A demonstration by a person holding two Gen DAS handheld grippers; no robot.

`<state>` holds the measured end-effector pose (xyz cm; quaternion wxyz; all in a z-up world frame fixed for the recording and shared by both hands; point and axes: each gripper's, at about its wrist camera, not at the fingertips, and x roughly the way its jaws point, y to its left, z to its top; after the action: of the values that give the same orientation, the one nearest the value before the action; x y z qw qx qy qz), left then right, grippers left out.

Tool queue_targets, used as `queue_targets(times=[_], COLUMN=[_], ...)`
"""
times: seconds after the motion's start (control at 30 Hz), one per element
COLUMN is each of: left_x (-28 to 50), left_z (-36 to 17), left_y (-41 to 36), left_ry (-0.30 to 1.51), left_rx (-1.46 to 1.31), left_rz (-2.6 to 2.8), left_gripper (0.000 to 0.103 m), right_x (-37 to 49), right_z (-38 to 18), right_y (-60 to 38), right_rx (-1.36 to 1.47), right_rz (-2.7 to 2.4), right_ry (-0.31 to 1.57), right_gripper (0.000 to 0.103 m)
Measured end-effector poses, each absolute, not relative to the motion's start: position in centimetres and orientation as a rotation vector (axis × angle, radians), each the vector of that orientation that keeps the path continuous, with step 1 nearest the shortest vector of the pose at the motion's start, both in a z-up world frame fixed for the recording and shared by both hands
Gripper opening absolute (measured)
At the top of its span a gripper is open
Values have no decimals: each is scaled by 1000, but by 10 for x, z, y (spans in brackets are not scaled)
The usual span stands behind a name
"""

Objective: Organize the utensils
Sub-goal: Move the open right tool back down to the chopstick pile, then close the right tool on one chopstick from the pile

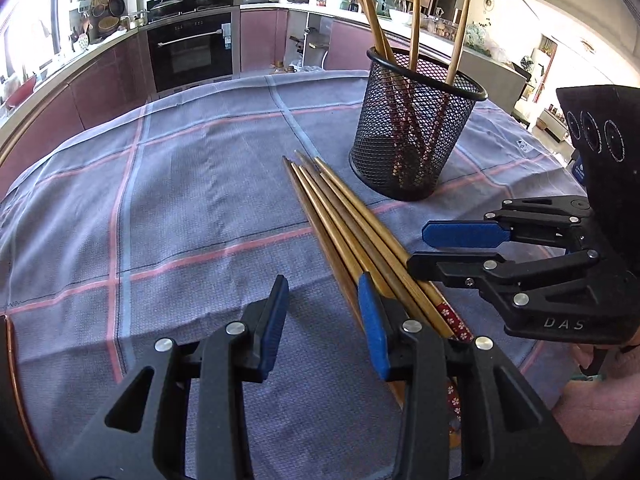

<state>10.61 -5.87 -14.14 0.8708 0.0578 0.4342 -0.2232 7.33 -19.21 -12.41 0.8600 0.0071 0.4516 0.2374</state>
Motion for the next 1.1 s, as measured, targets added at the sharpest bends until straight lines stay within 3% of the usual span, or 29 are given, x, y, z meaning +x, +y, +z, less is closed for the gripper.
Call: queue_targets(times=[0.27, 0.5, 0.67, 1.1], left_x=[105, 117, 125, 114], left_z=[-145, -147, -147, -139], left_y=[-64, -68, -69, -51], left_ry=[911, 913, 914, 898], left_rx=[150, 166, 147, 77], left_rz=[-458, -444, -438, -429], left_gripper=[35, 23, 13, 8], right_x=[76, 83, 87, 76], right_z=[-125, -126, -128, -115], right_y=[-189, -182, -185, -209], right_rx=[-20, -36, 0, 119], right_rz=[467, 446, 443, 493], right_ry=[944, 930, 934, 887], right_gripper=[27, 26, 11, 6])
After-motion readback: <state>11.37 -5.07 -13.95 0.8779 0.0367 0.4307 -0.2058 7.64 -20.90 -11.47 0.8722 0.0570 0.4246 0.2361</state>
